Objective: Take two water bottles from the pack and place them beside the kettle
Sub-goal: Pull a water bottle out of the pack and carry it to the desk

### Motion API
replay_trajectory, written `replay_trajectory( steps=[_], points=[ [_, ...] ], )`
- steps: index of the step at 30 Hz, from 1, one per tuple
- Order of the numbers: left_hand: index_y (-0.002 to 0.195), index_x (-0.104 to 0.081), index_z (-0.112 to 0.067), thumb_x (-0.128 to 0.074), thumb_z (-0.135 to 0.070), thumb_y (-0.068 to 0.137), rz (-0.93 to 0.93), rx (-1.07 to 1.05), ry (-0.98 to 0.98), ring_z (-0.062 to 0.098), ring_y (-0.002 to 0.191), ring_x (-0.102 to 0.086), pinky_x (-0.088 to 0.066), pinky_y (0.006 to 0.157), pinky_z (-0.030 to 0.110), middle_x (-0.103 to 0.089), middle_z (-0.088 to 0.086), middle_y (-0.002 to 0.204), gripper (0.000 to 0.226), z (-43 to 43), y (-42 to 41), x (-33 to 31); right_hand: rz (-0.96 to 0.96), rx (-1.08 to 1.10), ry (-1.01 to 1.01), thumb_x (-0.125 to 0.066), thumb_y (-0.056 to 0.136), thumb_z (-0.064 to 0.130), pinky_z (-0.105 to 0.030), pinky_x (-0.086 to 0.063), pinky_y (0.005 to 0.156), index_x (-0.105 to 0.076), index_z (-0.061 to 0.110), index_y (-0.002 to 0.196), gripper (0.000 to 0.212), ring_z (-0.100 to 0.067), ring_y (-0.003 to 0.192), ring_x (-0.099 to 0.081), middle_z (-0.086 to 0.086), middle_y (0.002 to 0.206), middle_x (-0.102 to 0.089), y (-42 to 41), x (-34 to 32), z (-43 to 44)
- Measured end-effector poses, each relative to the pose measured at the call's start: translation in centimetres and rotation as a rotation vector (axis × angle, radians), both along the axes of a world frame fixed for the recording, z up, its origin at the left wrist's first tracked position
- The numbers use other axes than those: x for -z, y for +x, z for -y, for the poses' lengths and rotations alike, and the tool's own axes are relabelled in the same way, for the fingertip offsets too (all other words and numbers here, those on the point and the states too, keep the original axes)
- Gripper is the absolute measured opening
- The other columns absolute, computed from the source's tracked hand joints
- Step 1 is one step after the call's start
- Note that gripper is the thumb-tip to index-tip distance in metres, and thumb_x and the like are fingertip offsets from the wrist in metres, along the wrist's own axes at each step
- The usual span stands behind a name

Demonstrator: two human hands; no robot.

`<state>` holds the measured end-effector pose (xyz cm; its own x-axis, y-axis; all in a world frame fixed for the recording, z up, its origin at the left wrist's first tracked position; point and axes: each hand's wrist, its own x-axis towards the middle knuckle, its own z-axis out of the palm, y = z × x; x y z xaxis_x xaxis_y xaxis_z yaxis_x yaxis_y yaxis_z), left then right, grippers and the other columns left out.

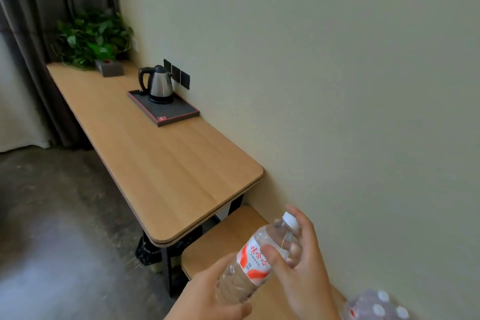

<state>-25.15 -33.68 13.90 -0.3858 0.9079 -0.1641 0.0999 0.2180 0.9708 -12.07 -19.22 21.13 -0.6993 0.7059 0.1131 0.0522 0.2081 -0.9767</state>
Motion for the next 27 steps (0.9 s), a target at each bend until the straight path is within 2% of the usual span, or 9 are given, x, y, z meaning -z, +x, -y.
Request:
replay_trajectory(
  steps=[2,5,8,11,13,17,21,24,27],
  points=[
    [0.125,-0.046,-0.068,-0.086,-0.045,0.07,-0.03,0.026,0.041,-0.006,0.112,-0.064,-0.052,0.095,0.021,-0.069,-0.027,0.12,0.072,0.7,-3.2,-0.8,-0.01,0.019,-0.032,-0.08,0.074,0.034,-0.022,-0.06,0.061,-0.05,0.067,0.116,0.061,0.007,0.1,-0.066,0.036,0.104,-0.061,-4.0,-1.2,1.1],
    [0.128,-0.049,-0.061,-0.086,-0.041,0.075,-0.031,-0.015,0.109,0.002,0.112,-0.068,-0.055,0.094,0.023,-0.071,-0.02,0.122,0.068,0.4,-8.2,-1.3,-0.055,-0.005,-0.014,-0.08,0.077,0.029,-0.022,-0.06,0.061,-0.051,0.063,0.119,0.061,0.002,0.1,-0.069,0.032,0.105,-0.064,-9.2,-2.5,1.3],
    [0.132,-0.049,-0.055,-0.085,-0.05,0.073,-0.092,-0.04,0.098,-0.003,0.106,-0.069,-0.056,0.093,0.023,-0.072,-0.024,0.118,0.069,-0.6,-12.3,-1.5,-0.058,-0.032,0.02,-0.079,0.084,0.013,-0.023,-0.06,0.063,-0.052,0.054,0.127,0.065,-0.003,0.1,-0.071,0.021,0.112,-0.065,-13.8,-2.9,0.1],
    [0.139,-0.046,-0.048,-0.084,-0.059,0.067,-0.151,-0.084,0.066,-0.009,0.107,-0.065,-0.054,0.098,0.028,-0.069,-0.029,0.119,0.082,-2.3,-16.7,-1.3,-0.042,-0.056,0.076,-0.079,0.084,0.016,-0.024,-0.061,0.068,-0.05,0.053,0.13,0.066,-0.002,0.107,-0.066,0.017,0.122,-0.058,-18.4,-3.1,-1.5],
    [0.136,-0.048,-0.049,-0.084,-0.057,0.065,-0.176,-0.125,0.055,-0.009,0.108,-0.064,-0.053,0.098,0.028,-0.069,-0.03,0.119,0.08,-3.7,-19.8,-1.2,-0.036,-0.069,0.092,-0.08,0.083,0.021,-0.024,-0.06,0.07,-0.049,0.055,0.13,0.066,-0.001,0.109,-0.064,0.02,0.123,-0.056,-21.5,-3.0,-2.9],
    [0.139,-0.047,-0.046,-0.082,-0.058,0.066,-0.243,-0.133,-0.022,-0.004,0.11,-0.063,-0.053,0.096,0.029,-0.067,-0.025,0.121,0.082,-7.0,-26.3,-0.3,-0.047,-0.077,0.12,-0.08,0.081,0.029,-0.021,-0.06,0.067,-0.047,0.056,0.13,0.065,0.006,0.108,-0.062,0.037,0.112,-0.055,-27.9,-1.7,-6.4],
    [0.139,-0.046,-0.047,-0.085,-0.053,0.068,-0.237,-0.14,-0.078,0.0,0.111,-0.062,-0.053,0.093,0.027,-0.066,-0.022,0.122,0.081,-10.7,-32.7,1.4,-0.018,-0.081,0.124,-0.077,0.077,0.044,-0.022,-0.061,0.067,-0.043,0.063,0.128,0.065,0.006,0.109,-0.061,0.039,0.115,-0.054,-34.3,0.3,-10.2],
    [0.137,-0.054,-0.037,-0.089,-0.034,0.072,-0.191,-0.181,-0.061,0.004,0.11,-0.065,-0.053,0.095,0.031,-0.07,-0.017,0.119,0.074,-14.1,-37.8,3.6,0.024,-0.105,0.186,-0.077,0.085,0.031,-0.025,-0.062,0.074,-0.04,0.061,0.132,0.066,-0.004,0.111,-0.063,0.021,0.124,-0.057,-39.9,2.4,-13.0],
    [0.135,-0.056,-0.035,-0.09,-0.027,0.073,-0.14,-0.222,-0.029,0.001,0.108,-0.065,-0.052,0.094,0.028,-0.071,-0.015,0.118,0.071,-17.8,-42.8,6.4,0.046,-0.149,0.208,-0.074,0.088,0.017,-0.014,-0.058,0.066,-0.04,0.061,0.134,0.072,-0.003,0.115,-0.058,0.012,0.133,-0.053,-45.7,4.5,-15.7]
  ],
)
